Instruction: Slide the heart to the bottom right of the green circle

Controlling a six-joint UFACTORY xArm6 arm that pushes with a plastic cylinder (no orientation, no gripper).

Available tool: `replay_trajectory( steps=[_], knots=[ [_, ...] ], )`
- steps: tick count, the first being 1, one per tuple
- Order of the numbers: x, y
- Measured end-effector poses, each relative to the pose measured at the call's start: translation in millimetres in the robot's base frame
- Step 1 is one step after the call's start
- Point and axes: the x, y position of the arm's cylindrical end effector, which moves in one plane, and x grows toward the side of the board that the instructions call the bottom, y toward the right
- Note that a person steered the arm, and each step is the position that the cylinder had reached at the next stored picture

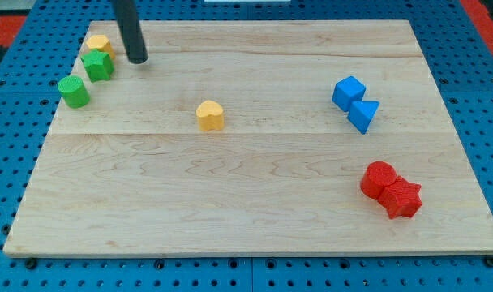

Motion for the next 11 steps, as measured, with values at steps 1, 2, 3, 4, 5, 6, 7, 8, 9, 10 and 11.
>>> replay_trajectory(
  steps=[1, 2, 3, 4, 5, 6, 7, 8, 9, 10, 11],
  knots=[
    [-1.9, -29.6],
    [1.8, -31.9],
    [16.6, -31.9],
    [30.5, -30.6],
    [38.4, 29.7],
    [44.4, 145.6],
    [96.5, 195.5],
    [123.7, 159.5],
    [108.6, 68.7],
    [106.1, 0.5],
    [116.3, 3.3]
  ],
)
